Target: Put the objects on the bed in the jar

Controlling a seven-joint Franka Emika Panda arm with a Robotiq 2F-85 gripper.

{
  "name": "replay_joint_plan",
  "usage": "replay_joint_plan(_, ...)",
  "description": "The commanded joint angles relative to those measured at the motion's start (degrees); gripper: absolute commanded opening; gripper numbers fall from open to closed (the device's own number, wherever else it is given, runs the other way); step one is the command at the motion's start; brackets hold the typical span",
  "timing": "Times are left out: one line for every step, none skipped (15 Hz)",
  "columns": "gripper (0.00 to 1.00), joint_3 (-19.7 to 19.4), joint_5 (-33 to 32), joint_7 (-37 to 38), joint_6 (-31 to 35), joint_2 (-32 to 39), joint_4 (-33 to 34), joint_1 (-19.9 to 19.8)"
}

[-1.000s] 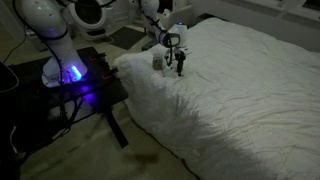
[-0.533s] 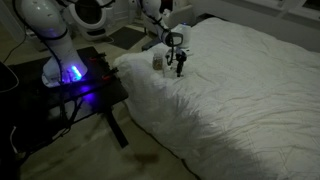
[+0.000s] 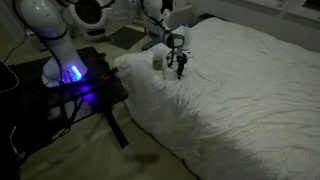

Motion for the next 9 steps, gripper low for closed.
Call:
replay_joint_plan(0.27,1.15,1.63,-1.67,-1.71,0.53,1.86,-1.65)
replay_joint_plan(0.18,1.23,1.67,-1.67,-1.73,0.55,1.88,-1.8)
replay_joint_plan(0.12,1.19,1.65,-1.56,-1.58,0.52,1.81,-1.79)
replay_joint_plan(0.03,1.15,1.61,-1.49,-1.48,0.47,1.78,-1.75)
replay_joint_plan(0.01,1.07,1.52,-1.39,-1.36,0.32,1.63,-1.59)
replay_joint_plan(0.0,1.08,1.49,-1.36,-1.41,0.31,1.73,-1.53)
replay_joint_plan(0.0,1.12,1.49,-1.34,-1.43,0.34,1.83,-1.51)
replay_joint_plan(0.0,1.12,1.41,-1.36,-1.44,0.54,2.12,-1.47)
replay_joint_plan(0.0,1.26,1.44,-1.44,-1.51,0.58,2.24,-1.51)
